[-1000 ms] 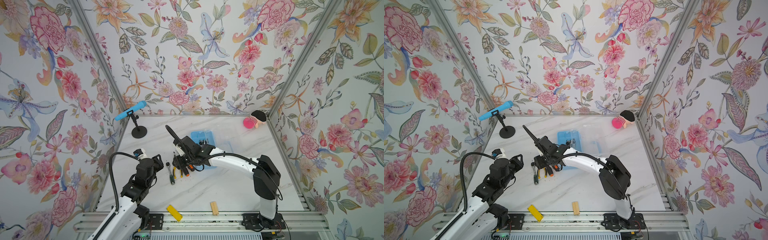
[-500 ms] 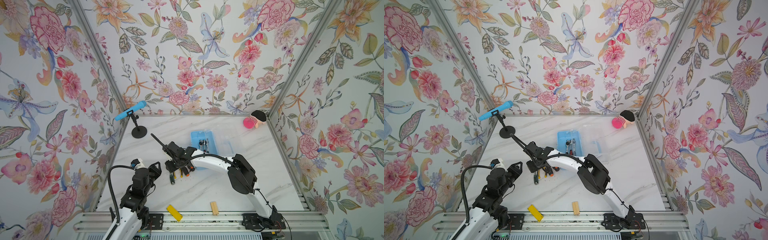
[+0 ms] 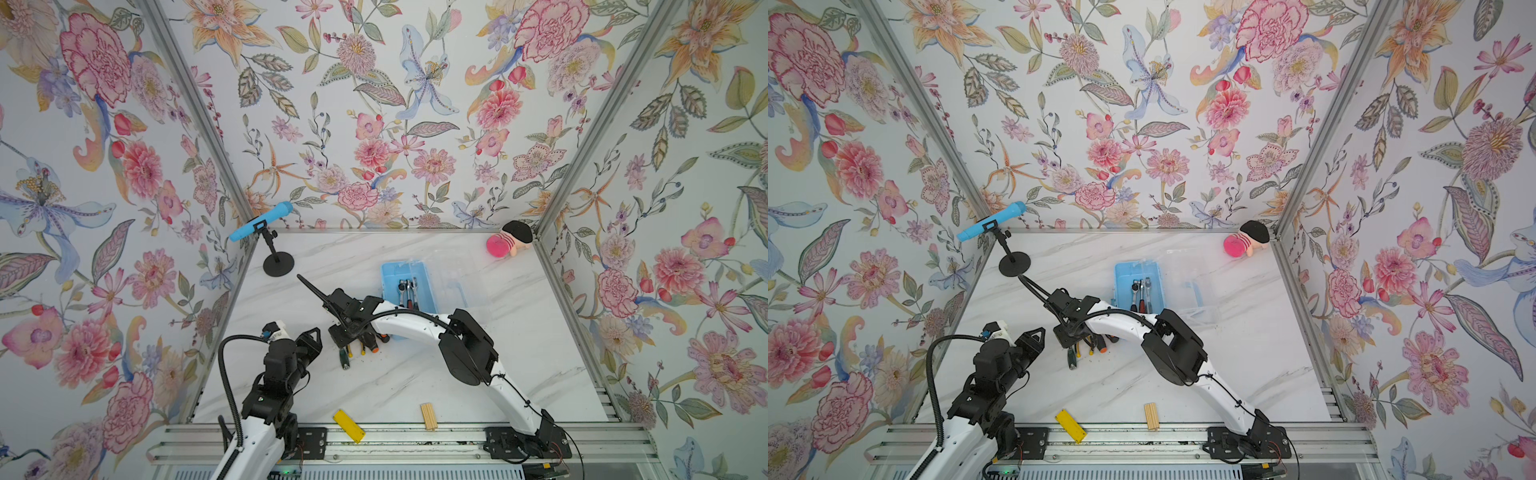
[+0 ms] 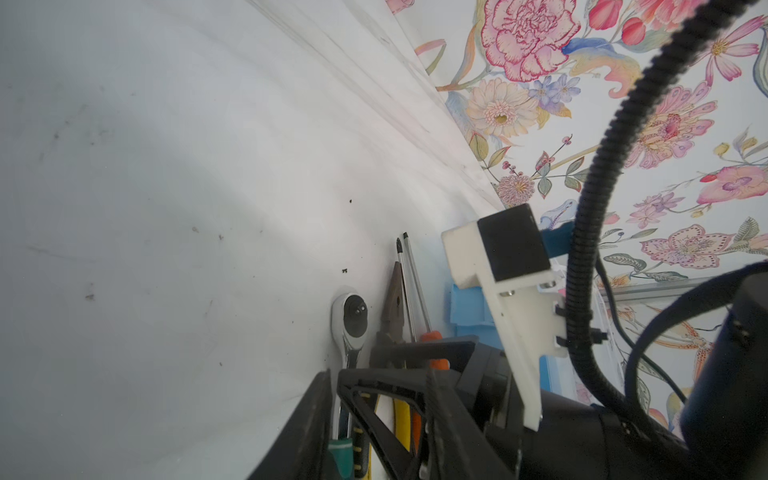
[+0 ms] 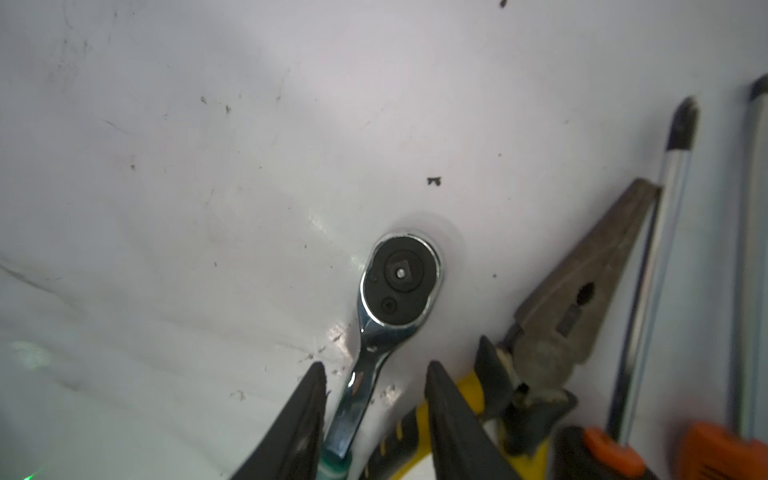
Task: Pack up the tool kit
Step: 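Lower the right gripper onto the green-handled ratchet and close it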
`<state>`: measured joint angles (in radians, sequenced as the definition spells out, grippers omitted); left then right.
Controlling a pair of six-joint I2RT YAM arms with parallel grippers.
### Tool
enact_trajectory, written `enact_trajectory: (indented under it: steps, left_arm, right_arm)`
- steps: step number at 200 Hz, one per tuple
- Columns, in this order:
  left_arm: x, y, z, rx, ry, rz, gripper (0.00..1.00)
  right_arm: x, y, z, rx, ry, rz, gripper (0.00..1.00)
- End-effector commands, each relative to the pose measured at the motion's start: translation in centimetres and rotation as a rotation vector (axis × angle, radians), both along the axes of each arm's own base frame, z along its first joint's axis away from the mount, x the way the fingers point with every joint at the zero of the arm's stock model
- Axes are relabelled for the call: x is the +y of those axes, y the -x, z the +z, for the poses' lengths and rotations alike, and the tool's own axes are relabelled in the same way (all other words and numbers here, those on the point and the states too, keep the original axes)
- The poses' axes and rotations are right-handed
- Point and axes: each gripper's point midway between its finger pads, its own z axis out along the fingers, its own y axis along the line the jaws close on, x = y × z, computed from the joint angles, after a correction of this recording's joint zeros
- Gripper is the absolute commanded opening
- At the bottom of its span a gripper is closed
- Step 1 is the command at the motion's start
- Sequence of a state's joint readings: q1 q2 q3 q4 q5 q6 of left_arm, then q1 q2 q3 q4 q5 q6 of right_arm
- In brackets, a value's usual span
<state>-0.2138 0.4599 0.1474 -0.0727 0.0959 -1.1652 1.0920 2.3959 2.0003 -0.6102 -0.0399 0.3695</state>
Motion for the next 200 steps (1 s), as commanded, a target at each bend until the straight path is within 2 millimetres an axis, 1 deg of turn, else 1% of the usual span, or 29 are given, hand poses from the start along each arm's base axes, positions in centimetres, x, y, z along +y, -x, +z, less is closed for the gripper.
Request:
enact_trajectory:
  steps: [1, 10, 40, 80, 109, 140, 170, 200]
  left_arm:
    - [-0.1, -0.1, -0.2, -0.010, 0.015, -0.010, 0.40]
    - [-0.1, -0.1, -0.3, -0.012, 0.016, -0.011, 0.40]
    - [-0.2, -0.1, -0.5, -0.011, 0.025, -0.017, 0.40]
    - [0.0, 0.0, -0.5, -0.009, 0.020, -0.009, 0.39]
    - [0.1, 0.2, -0.6, -0.010, 0.020, -0.002, 0.39]
    - [0.2, 0.2, -0.5, -0.015, 0.021, -0.001, 0.39]
    - [0.1, 0.3, -0.7, -0.011, 0.026, -0.004, 0.38]
    - [0.0, 0.3, -0.9, -0.009, 0.028, -0.009, 0.38]
  right_arm:
    - [-0.1, 0.0, -0.6, -0.001, 0.036, 0.007, 0.42]
    - [0.0, -0.1, -0.9, -0.001, 0.043, 0.004, 0.41]
    - [0.1, -0.6, -1.3, -0.020, 0.070, -0.011, 0.39]
    - [-0.7, -1.1, -1.7, -0.077, 0.139, -0.020, 0.38]
    - [-1.3, -0.7, -2.1, -0.096, 0.185, -0.026, 0.37]
    - [-1.0, 0.4, -2.6, -0.093, 0.198, -0.010, 0.36]
    - [-0.7, 0.8, -3.2, -0.080, 0.199, -0.016, 0.35]
    - [-0.9, 0.9, -4.2, -0.069, 0.215, -0.026, 0.32]
